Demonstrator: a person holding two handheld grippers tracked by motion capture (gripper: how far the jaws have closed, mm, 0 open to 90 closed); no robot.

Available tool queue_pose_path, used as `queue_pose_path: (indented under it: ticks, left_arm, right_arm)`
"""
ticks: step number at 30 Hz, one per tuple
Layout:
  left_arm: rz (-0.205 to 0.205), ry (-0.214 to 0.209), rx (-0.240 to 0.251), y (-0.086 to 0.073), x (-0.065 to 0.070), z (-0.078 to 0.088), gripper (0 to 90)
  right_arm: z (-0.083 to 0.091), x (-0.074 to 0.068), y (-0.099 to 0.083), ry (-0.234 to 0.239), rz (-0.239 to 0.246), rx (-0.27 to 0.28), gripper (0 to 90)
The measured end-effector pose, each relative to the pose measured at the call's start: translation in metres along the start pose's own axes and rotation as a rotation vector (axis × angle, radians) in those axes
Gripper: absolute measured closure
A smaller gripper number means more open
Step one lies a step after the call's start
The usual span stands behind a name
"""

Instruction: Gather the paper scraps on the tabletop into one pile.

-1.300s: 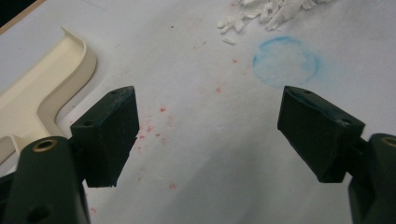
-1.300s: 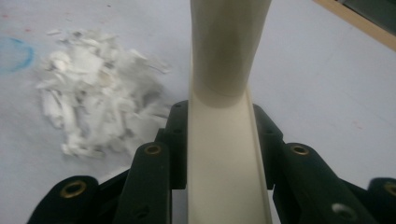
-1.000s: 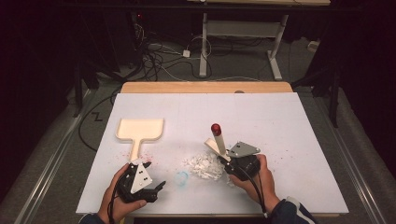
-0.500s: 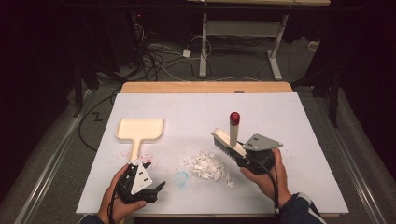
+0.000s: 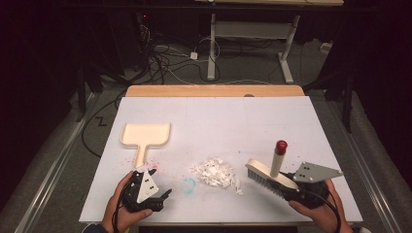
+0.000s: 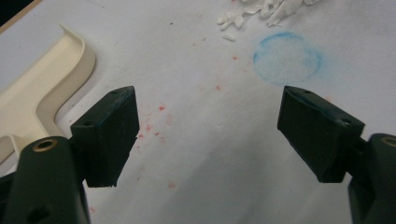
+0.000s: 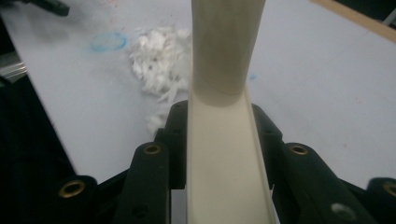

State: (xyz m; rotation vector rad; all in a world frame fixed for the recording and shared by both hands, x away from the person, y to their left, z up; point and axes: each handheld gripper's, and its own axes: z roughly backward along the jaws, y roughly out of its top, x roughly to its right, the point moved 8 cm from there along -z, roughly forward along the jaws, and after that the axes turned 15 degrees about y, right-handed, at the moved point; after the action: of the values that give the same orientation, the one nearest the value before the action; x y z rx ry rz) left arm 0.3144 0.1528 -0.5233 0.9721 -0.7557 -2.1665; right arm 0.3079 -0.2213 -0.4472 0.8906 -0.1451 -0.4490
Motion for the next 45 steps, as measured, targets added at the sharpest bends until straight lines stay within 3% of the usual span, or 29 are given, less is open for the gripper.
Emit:
queue_pose_path:
  ticks: [3,6,7,15,20,25,34,39,43,45]
  left_arm:
    - [-0.001,-0.001,-0.001,0.001,0.0,-0.001,19.9]
    - [-0.003,-0.001,-0.001,0.002,0.001,-0.001,20.0]
    - [-0.004,-0.002,0.0,0.002,0.002,-0.001,20.0]
    - [0.004,-0.014,0.004,0.002,0.003,-0.002,20.1]
    - [0.0,-0.015,0.006,0.003,0.002,-0.002,20.1]
    - [-0.001,-0.017,0.009,0.003,0.002,-0.001,20.2]
    - [0.002,-0.012,0.009,0.001,0.001,0.0,20.2]
    - [0.002,-0.011,0.008,0.001,0.0,0.0,20.2]
    - [0.002,-0.012,0.006,0.001,0.0,0.0,20.7]
    - [-0.001,-0.013,0.004,0.001,0.001,-0.001,20.8]
  right_arm:
    - [0.003,-0.008,-0.013,0.039,-0.019,-0.027,68.6]
    - [-0.003,-0.017,-0.02,0.077,-0.001,-0.064,68.6]
    - [-0.009,-0.024,-0.021,0.121,0.0,-0.071,68.5]
    - [-0.034,-0.03,-0.009,0.141,0.03,-0.078,68.6]
    - [-0.051,-0.025,0.006,0.135,0.032,-0.043,68.6]
    - [-0.062,-0.023,0.024,0.131,0.066,-0.013,68.6]
    - [-0.047,-0.028,0.05,0.125,0.111,0.082,68.5]
    - [-0.04,-0.018,0.065,0.07,0.11,0.155,68.4]
    - [-0.043,0.005,0.069,-0.073,0.078,0.178,68.5]
    - [-0.05,0.016,0.068,-0.107,0.051,0.177,68.5]
